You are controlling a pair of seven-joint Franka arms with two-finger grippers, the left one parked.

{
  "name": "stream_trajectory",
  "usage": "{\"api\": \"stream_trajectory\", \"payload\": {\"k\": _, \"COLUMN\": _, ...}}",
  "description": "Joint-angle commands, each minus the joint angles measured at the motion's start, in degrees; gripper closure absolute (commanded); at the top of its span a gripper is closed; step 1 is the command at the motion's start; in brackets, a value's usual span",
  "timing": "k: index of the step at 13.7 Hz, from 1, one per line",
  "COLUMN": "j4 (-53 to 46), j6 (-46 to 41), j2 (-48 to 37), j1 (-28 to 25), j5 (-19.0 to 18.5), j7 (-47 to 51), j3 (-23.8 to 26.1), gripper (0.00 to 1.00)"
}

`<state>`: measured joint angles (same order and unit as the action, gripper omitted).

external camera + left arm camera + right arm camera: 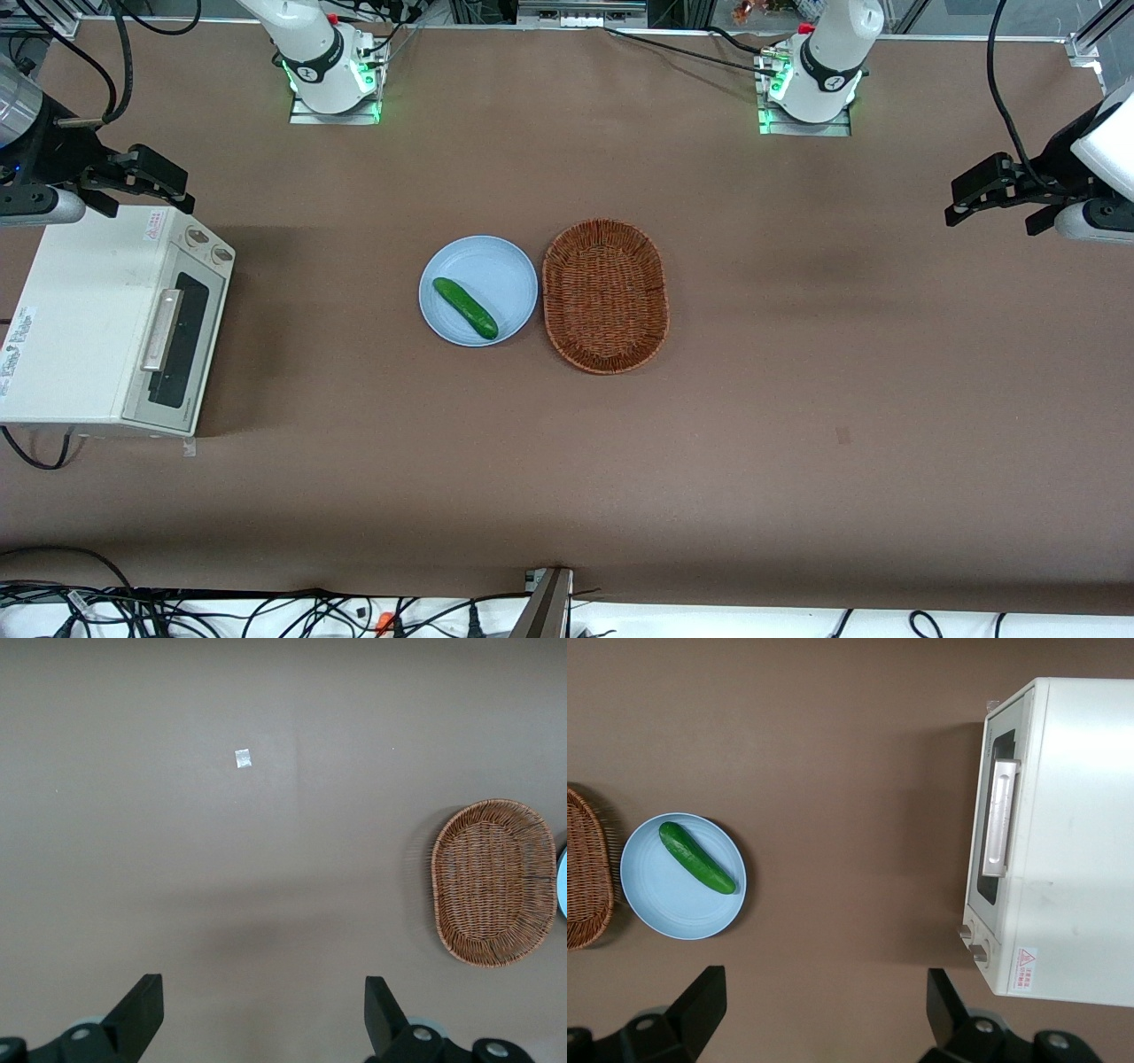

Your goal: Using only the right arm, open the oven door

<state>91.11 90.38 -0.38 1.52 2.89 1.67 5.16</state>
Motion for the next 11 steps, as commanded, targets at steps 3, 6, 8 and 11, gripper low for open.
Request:
{"api": "stream_trajectory", "payload": {"k": 3, "j4": -1.2, "j6": -1.2, "j2": -0.2, "j1": 0.9, "j5": 0.3, "j7": -2.2, "j3": 0.8, "gripper": 0.0}}
{"api": "stream_trajectory", "payload": {"k": 6, "j4": -1.2, "j6": -1.2, "j2": -0.1, "j1": 0.9, "j5": 0.2, "j7": -2.4, "j3": 0.8, "gripper": 0.0}}
{"api": "stream_trajectory", "payload": {"k": 8, "j4": -1.0, "j6": -1.3, "j2": -0.1, "j1": 0.9, "j5": -0.1, "j7": -2.5, "j3": 0.8, "gripper": 0.0}}
{"api": "stream_trajectory", "payload": {"k": 11, "j4": -0.9, "j6": -1.3, "j2": -0.1, "j1": 0.9, "j5": -0.5, "j7": -2.5, "j3": 0.8, "gripper": 0.0}}
